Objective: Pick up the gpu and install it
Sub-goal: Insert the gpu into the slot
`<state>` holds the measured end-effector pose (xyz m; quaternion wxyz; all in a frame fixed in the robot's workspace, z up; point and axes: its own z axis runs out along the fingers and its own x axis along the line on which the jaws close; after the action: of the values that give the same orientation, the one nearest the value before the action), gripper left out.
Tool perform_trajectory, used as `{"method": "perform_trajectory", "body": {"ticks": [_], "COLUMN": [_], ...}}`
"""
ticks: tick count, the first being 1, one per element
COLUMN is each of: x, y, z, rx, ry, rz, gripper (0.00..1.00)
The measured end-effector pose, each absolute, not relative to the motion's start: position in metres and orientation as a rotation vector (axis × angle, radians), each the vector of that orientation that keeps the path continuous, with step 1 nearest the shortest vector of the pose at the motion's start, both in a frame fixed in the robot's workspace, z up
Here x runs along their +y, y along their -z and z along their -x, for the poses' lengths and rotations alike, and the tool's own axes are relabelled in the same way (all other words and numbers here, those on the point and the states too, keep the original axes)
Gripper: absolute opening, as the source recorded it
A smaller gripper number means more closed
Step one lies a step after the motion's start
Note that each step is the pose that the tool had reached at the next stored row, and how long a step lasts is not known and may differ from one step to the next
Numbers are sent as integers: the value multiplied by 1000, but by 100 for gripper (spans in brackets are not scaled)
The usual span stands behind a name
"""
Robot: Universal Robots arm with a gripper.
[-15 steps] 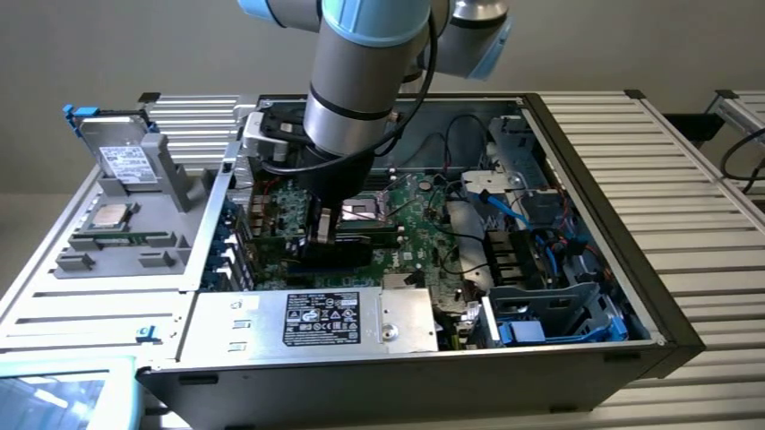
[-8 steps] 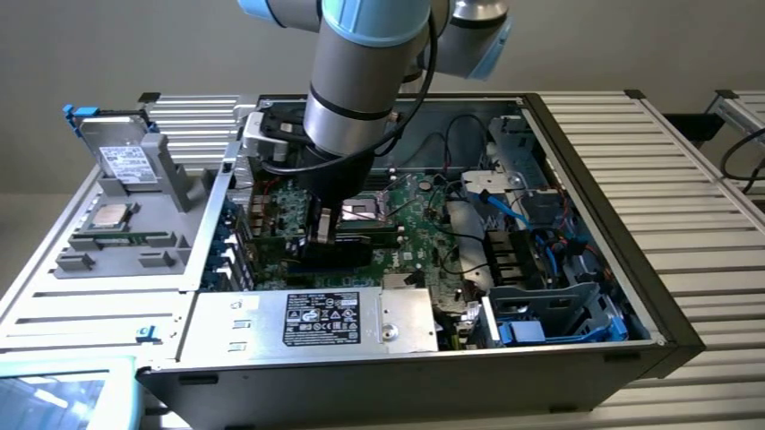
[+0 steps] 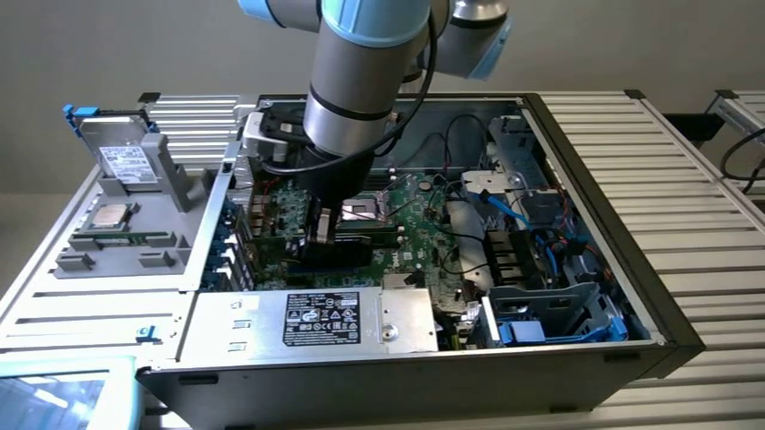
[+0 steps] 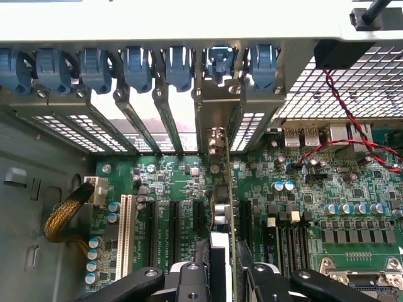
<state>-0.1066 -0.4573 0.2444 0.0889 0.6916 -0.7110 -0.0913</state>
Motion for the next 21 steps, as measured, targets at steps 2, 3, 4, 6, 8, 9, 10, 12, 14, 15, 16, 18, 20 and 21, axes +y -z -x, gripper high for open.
{"method": "perform_trajectory", "body": {"ticks": [2, 3, 4, 6, 8, 9, 10, 12, 14, 15, 16, 18, 20, 21], "x": [-457, -457, -457, -457, -457, -457, -457, -457, -457, -457, -457, -456, -456, -455], "y": [-244, -244, -244, -244, -245, -246, -247, -248, -249, -250, -251, -252, -253, -254], "z": [107, 106, 106, 106, 104, 103, 102, 101, 100, 99, 99, 97, 96, 96], "rx": [-2115, -2115, -2115, -2114, -2111, -2107, -2105, -2100, -2095, -2092, -2089, -2083, -2076, -2073], "ry": [271, 271, 271, 271, 277, 283, 287, 294, 302, 306, 310, 319, 327, 330], "rz": [-2058, -2058, -2058, -2057, -2054, -2050, -2048, -2044, -2038, -2035, -2032, -2026, -2019, -2015], "gripper": [29, 36, 36, 36, 36, 36, 36, 36, 36, 36, 36, 36, 36, 36]}}
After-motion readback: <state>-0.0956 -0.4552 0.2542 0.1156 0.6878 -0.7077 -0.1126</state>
